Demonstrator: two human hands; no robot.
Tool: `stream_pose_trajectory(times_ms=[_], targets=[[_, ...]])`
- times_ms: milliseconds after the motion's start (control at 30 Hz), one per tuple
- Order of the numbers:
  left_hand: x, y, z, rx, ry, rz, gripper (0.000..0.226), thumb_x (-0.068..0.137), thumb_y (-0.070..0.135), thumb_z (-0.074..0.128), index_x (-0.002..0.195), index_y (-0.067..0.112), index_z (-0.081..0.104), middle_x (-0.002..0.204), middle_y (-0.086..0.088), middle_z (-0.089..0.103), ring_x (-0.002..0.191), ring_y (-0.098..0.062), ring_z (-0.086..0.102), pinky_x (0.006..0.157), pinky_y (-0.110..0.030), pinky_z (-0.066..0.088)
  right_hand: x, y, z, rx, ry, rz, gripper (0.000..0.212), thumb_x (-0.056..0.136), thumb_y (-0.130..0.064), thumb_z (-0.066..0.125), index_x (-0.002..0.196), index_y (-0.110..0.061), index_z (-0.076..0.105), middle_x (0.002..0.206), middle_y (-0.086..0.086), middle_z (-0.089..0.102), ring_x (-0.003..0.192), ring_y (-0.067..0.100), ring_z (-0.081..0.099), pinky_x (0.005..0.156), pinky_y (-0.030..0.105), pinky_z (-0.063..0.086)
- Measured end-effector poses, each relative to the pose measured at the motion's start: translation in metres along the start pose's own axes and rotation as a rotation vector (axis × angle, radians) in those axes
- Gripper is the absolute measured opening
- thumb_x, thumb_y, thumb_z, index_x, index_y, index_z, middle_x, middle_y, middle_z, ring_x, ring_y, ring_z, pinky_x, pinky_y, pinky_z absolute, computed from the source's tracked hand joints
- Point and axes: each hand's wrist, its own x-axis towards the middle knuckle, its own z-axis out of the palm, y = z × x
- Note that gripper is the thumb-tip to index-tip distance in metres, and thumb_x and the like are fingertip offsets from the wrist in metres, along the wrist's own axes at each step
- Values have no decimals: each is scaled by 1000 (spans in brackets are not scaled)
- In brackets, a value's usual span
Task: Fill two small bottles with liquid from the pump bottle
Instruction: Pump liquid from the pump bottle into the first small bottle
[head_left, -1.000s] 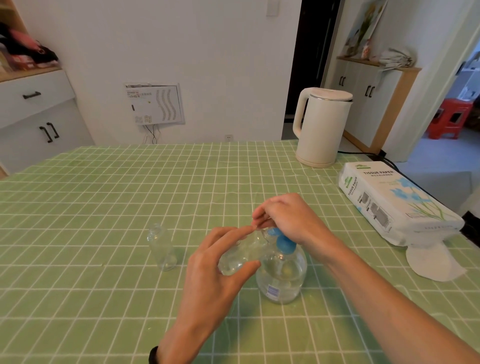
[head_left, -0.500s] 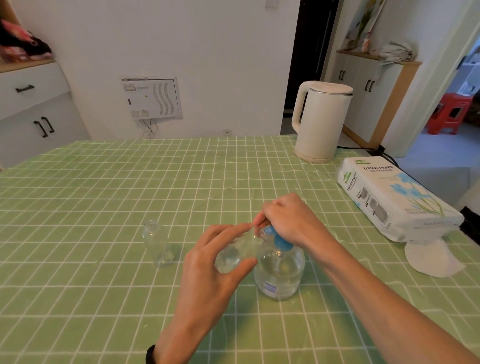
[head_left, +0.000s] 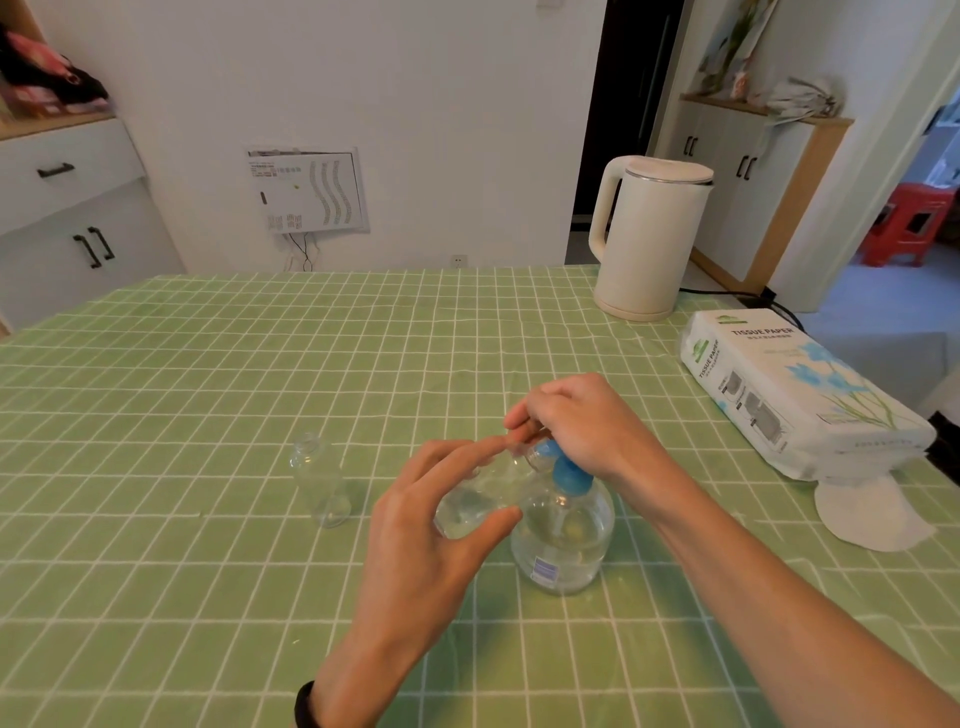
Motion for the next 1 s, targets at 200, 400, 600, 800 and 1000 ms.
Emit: stream_pose_trajectory(times_ms=[200, 400, 600, 800, 1000], targets=[[-2, -3, 0, 8, -17, -15, 58, 79, 20, 89, 126, 46, 68, 110, 21, 66, 108, -4, 64, 88, -6, 44, -2, 1, 2, -52, 3, 39, 32, 102, -13, 57, 81, -15, 82, 75, 0, 82, 87, 17, 80, 100, 43, 61], [0, 0, -1, 5, -7, -7, 56, 78, 20, 89, 125, 44, 70, 109, 20, 67, 107, -5, 64, 87, -6, 44, 1, 0, 1, -9, -4, 0, 38, 104, -20, 52, 81, -17, 81, 76, 0, 83, 85, 18, 80, 103, 49, 60], [0, 2, -1, 1, -7, 8, 56, 78, 18, 89, 125, 42, 70, 110, 21, 66, 107, -6, 64, 89, -8, 45, 2, 1, 0, -37, 2, -34, 41, 105, -19, 49, 80, -20, 81, 76, -3, 83, 86, 17, 80, 101, 49, 61], [0, -3, 1, 2, -10, -18, 56, 77, 16, 90, 124, 40, 71, 109, 20, 67, 106, -4, 64, 87, -6, 44, 0, 1, 2, -78, -17, 1, 42, 102, -6, 46, 82, -15, 81, 76, 0, 82, 85, 14, 79, 100, 45, 62], [-1, -2, 0, -7, -12, -13, 58, 78, 15, 90, 124, 44, 70, 109, 21, 66, 107, -4, 64, 87, -6, 44, -3, -1, 1, -112, 7, -4, 40, 102, -6, 47, 81, -18, 79, 80, 0, 83, 90, 17, 80, 101, 45, 61]])
